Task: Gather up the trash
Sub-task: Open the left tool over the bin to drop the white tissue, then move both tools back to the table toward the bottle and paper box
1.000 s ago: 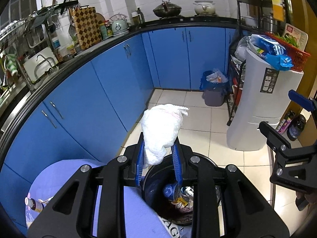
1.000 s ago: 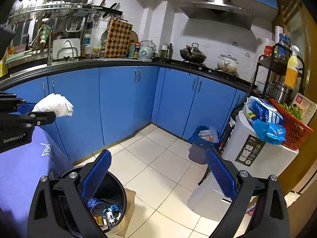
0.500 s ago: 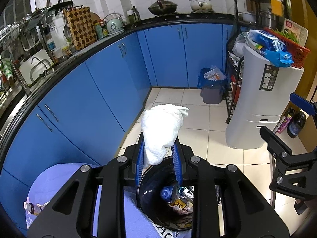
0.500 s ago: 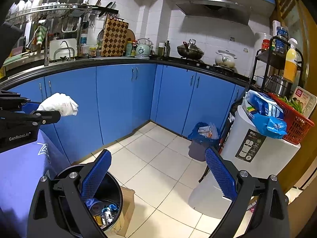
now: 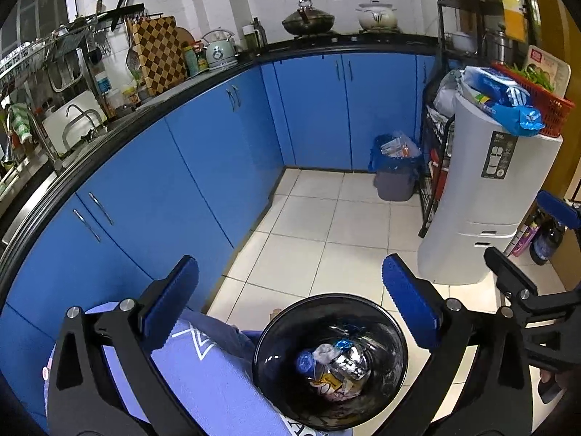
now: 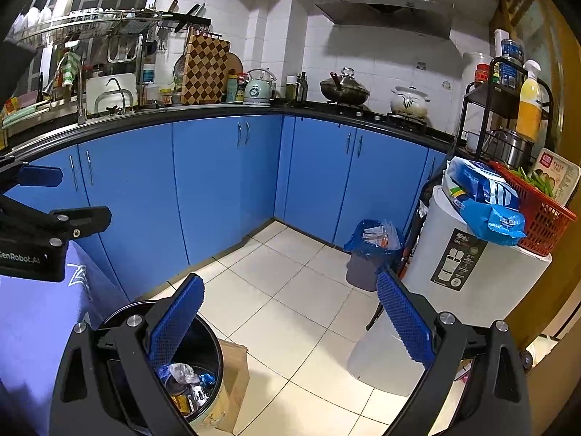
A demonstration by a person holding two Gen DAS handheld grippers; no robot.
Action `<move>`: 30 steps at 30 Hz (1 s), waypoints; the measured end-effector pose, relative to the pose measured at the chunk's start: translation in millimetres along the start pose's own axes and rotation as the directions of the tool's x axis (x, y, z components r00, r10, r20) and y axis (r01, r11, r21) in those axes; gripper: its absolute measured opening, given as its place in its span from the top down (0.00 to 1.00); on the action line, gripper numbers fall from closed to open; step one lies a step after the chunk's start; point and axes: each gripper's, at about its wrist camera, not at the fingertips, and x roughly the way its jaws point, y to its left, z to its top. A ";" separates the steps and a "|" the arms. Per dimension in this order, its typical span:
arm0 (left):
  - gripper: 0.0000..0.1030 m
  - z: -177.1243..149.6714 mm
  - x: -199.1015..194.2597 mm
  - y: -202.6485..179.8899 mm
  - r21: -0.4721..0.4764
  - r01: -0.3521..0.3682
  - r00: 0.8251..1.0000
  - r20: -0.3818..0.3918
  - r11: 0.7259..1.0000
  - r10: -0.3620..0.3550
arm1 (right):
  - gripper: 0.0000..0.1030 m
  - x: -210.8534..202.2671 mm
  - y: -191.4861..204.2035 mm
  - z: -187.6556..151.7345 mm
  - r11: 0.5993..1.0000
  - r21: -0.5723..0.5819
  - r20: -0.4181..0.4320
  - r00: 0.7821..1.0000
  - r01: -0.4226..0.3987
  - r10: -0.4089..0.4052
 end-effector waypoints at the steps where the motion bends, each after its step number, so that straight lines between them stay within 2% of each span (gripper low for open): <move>1: 0.03 -0.7 0.6 0.4 0.000 -0.001 1.000 -0.005 1.000 0.001 | 0.09 -0.6 0.6 0.1 1.000 -0.003 0.000 1.000 0.000 0.000; 19: 0.03 -4.6 -13.6 6.5 0.003 -0.023 1.000 0.007 1.000 0.023 | 0.09 -14.5 8.9 8.2 1.000 -0.022 0.016 1.000 -0.001 0.002; 30: 0.03 -13.6 -42.8 45.2 -0.071 -0.050 0.998 0.025 0.996 0.052 | 0.09 -40.1 37.2 26.9 0.996 -0.085 0.055 0.998 -0.017 0.021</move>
